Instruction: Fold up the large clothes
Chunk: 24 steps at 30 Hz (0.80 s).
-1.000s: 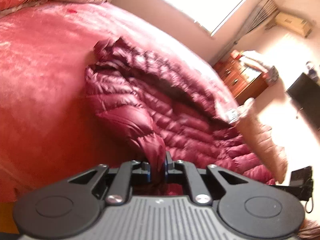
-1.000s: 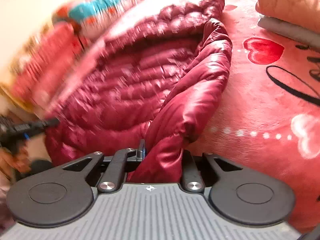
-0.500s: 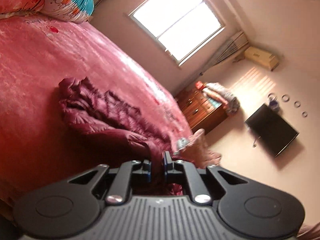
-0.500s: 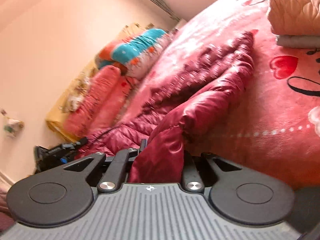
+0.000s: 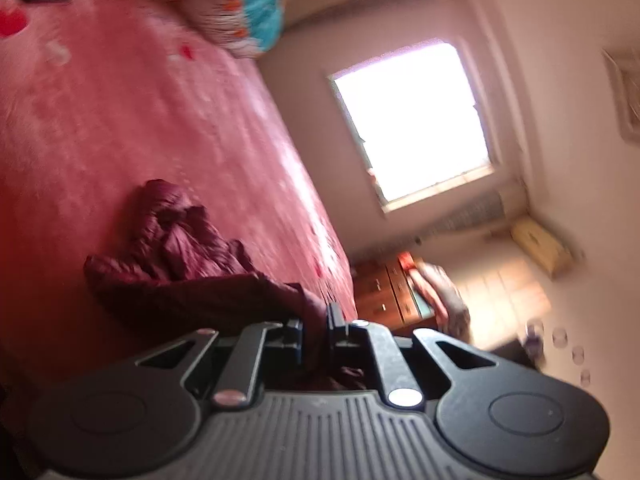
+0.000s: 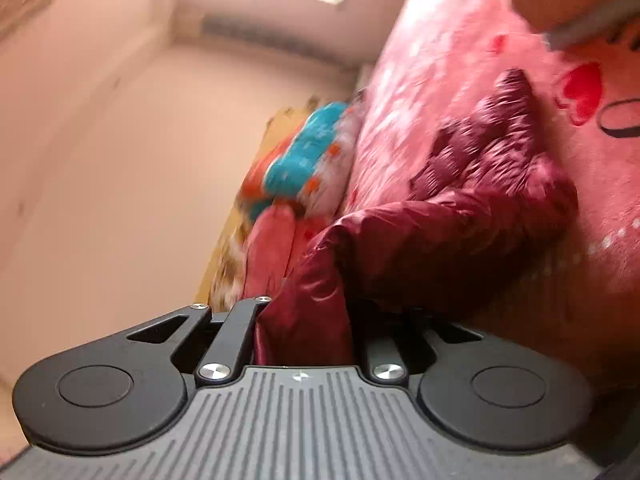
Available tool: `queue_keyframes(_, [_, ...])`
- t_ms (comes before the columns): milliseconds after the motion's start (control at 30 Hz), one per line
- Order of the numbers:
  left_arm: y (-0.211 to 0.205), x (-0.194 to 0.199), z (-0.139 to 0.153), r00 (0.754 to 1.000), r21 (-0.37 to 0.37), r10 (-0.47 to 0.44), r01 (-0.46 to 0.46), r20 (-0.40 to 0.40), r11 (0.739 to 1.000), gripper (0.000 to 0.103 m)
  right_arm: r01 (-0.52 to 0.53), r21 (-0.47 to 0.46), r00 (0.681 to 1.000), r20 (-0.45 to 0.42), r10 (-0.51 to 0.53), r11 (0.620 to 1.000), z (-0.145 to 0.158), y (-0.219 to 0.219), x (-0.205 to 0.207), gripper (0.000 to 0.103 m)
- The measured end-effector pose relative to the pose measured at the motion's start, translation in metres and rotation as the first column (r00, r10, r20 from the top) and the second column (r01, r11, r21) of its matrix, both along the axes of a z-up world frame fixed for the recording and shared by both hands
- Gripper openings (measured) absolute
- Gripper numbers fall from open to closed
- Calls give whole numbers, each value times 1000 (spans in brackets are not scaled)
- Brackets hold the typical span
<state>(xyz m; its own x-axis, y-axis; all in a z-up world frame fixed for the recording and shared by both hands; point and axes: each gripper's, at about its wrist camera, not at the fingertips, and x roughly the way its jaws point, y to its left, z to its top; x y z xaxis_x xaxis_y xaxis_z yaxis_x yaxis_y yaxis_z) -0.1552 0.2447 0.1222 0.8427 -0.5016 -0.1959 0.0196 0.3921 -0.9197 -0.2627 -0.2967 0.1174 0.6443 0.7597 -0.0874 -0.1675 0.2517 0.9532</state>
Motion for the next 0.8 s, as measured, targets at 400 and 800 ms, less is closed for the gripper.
queue_keyframes(400, [10, 122, -62, 970, -18, 161, -167, -182, 986, 8, 189, 37, 969, -169, -180, 981, -48, -18, 149, 14])
queue_keyframes(800, [6, 194, -102, 940, 41, 209, -206, -269, 978, 11, 225, 39, 954, -214, -212, 974, -106, 0, 239, 26])
